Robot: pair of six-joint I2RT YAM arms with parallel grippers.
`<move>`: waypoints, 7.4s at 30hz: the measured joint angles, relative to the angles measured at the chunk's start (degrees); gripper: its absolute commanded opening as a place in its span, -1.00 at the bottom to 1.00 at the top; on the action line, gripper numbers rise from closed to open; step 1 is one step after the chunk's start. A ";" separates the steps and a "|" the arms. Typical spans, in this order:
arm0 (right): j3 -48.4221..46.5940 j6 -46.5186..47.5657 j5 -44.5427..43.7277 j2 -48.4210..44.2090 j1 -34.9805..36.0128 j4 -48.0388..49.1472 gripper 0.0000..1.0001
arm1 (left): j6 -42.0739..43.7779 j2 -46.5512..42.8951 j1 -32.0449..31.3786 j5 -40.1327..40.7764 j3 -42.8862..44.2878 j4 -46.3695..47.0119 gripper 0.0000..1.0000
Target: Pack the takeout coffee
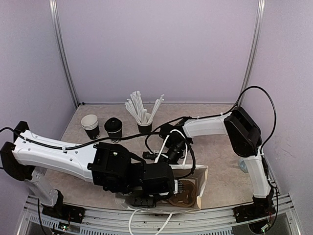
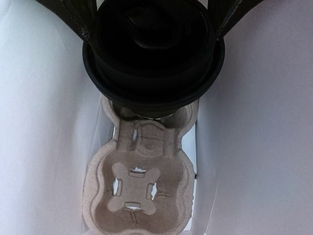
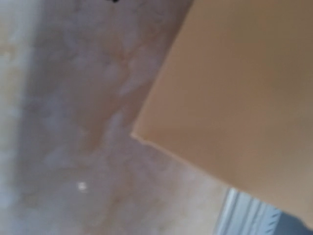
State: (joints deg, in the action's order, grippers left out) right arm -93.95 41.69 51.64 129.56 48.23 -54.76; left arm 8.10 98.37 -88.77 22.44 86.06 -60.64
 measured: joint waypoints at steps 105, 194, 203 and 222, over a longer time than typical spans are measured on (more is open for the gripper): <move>1.90 -3.91 -10.29 -23.30 -20.98 -2.97 -0.03 | -10.32 6.84 12.85 -12.48 5.75 -2.84 0.98; -18.82 -9.27 -9.18 -26.45 -14.78 -14.05 0.12 | -14.10 -9.92 23.23 -3.80 10.84 28.33 0.91; -17.57 -8.04 -8.92 -29.90 -17.00 -14.56 0.19 | -22.84 -12.76 42.56 -1.01 19.74 13.11 0.81; -11.17 -8.81 -14.01 -31.91 -24.09 -10.82 0.28 | -25.75 3.19 59.89 -7.85 12.04 2.47 0.75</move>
State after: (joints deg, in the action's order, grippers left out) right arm -105.12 32.88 37.63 97.65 24.14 -65.58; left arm -17.65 101.56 -28.88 14.59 98.10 -58.17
